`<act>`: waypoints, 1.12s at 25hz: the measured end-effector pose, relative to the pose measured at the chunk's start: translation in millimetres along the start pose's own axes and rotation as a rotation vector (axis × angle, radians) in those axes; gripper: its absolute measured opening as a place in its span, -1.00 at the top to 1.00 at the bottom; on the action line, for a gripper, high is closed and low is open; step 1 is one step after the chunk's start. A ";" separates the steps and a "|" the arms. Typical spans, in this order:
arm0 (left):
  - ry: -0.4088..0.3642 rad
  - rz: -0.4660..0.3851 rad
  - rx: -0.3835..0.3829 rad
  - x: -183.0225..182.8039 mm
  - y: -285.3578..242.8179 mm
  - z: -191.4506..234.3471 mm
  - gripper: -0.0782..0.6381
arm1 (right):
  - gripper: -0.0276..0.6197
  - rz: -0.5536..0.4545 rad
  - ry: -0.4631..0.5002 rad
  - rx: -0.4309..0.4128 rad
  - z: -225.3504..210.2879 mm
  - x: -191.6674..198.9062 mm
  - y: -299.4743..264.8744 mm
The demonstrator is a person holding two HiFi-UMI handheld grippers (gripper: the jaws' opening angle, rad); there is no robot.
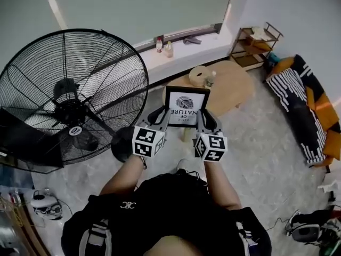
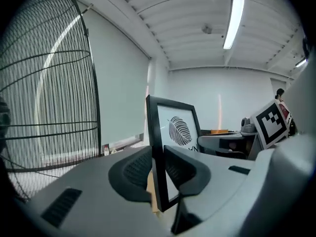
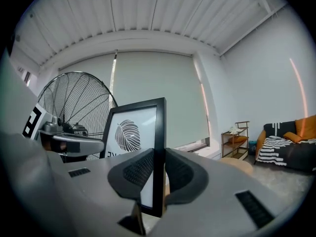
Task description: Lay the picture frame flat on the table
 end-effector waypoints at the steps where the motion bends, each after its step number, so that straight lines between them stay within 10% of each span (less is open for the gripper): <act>1: 0.003 0.006 -0.002 -1.9 -14.5 3.0 0.53 | 0.64 0.007 -0.001 -0.004 -9.5 -1.8 -12.3; 12: 0.044 0.059 -0.042 -19.9 -193.9 48.5 0.53 | 0.64 0.087 -0.021 -0.046 -118.6 -17.4 -168.3; 28: 0.128 0.292 0.045 52.0 -287.2 96.8 0.53 | 0.64 0.313 -0.165 0.023 -154.2 62.2 -249.1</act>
Point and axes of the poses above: the fingertips, and each gripper's own axes: y backward along the fingers, z to its left, x out of its underside, the point moved 5 cm from there along y, backward along the fingers, and after that the axes turned 2 degrees about -x, right-handed, at the moved point
